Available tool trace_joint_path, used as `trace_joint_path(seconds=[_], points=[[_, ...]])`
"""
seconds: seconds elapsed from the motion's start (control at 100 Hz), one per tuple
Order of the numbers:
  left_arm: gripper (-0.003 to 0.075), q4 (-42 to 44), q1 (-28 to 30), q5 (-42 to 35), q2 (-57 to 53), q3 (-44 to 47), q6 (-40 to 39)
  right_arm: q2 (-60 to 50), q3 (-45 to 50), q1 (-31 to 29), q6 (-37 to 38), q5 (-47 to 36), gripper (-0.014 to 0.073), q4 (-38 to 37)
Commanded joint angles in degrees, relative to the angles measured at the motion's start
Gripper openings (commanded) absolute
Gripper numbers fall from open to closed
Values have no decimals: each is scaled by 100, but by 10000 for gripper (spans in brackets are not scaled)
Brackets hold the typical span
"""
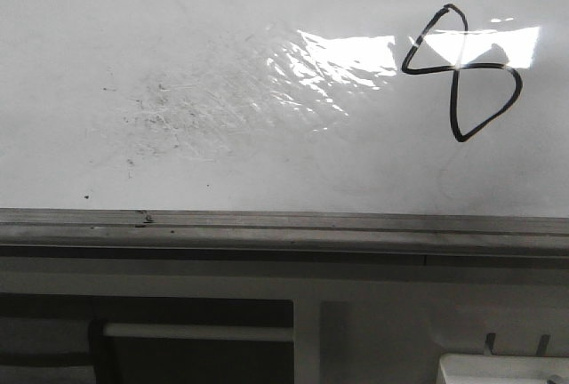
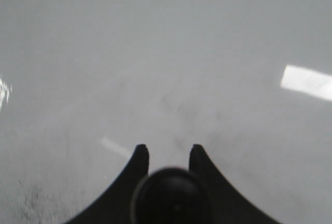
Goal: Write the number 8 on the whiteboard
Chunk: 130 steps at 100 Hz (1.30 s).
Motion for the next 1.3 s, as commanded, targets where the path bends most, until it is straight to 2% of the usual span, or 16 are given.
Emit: trace_joint_path(seconds=[0.0, 0.07, 0.19, 0.29, 0.4, 0.7, 1.01, 1.14, 1.23, 1.29], points=[[14, -105, 2, -78, 97, -169, -56, -558, -201, -24, -33, 124, -71, -257], [95, -105, 2, -69, 231, -180, -56, -859, -201, -24, -33, 196, -71, -223], [288, -105, -8, 25, 751, -315, -45, -956, -177, -24, -33, 385, -71, -7], [369, -77, -8, 273, 1381, -615, 137, -801, 24, -24, -33, 904, -71, 100], [368, -77, -8, 786, 2012, -1020, 758, -473, 375, -24, -33, 1829, -71, 100], [368, -77, -8, 1418, 2981, -1666, 1152, 337, 887, -24, -33, 3775, -71, -96], [368, -77, -8, 2037, 3553, -1959, 1204, 993, 896, -24, -23, 4763, -71, -348], [363, -77, -8, 2249, 3870, -1997, 1204, 1144, 896, -24, -23, 4905, -71, -348], [310, -77, -8, 2287, 4037, -1997, 1204, 1156, 896, -24, -23, 5003, -71, -348], [249, -107, -8, 2287, 4125, -1997, 1204, 1156, 896, -24, -23, 5064, -71, -348]])
